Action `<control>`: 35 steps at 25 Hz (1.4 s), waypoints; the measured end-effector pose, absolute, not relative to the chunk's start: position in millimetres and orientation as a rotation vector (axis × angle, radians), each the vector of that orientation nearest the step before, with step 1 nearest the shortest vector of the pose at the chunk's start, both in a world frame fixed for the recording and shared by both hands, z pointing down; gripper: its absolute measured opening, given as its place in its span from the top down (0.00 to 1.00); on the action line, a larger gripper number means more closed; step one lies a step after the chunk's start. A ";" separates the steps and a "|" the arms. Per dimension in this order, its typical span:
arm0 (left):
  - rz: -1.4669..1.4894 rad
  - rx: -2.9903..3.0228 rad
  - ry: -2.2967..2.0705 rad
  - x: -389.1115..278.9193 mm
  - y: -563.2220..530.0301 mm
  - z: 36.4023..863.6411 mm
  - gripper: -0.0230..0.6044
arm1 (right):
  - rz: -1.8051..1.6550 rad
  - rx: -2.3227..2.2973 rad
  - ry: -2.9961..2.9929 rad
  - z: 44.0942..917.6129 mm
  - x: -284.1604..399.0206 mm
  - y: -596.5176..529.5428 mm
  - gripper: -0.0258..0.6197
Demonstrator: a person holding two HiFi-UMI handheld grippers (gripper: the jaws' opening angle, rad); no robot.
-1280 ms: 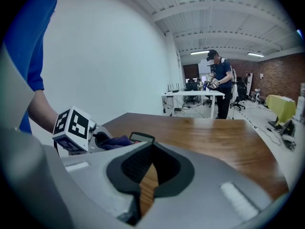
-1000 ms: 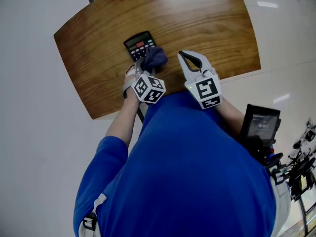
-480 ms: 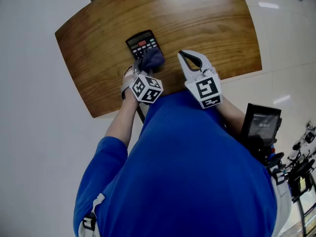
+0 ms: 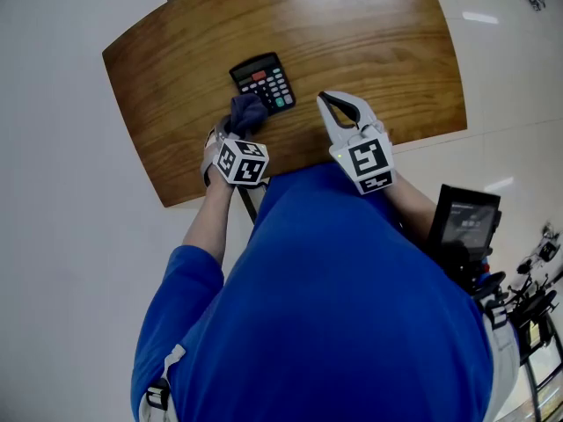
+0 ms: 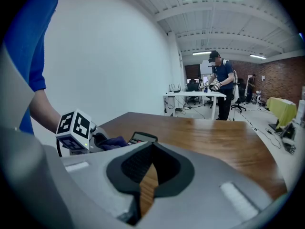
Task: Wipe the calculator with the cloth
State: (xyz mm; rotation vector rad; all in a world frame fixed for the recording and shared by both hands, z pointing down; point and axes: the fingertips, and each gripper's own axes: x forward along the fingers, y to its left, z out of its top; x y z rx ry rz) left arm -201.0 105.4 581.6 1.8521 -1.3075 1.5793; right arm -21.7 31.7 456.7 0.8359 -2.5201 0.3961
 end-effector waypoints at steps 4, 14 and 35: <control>1.563 1.855 -1.314 -196.9 103.3 584.1 0.82 | 0.393 0.838 -2.516 458.9 -19.9 31.8 0.96; 1.378 1.925 -1.428 -186.3 90.3 564.5 0.82 | 0.396 0.859 -2.504 460.9 -15.0 28.7 0.96; 0.892 2.107 -1.511 -136.5 66.1 525.7 0.82 | 0.403 0.907 -2.484 464.9 -4.1 27.0 0.96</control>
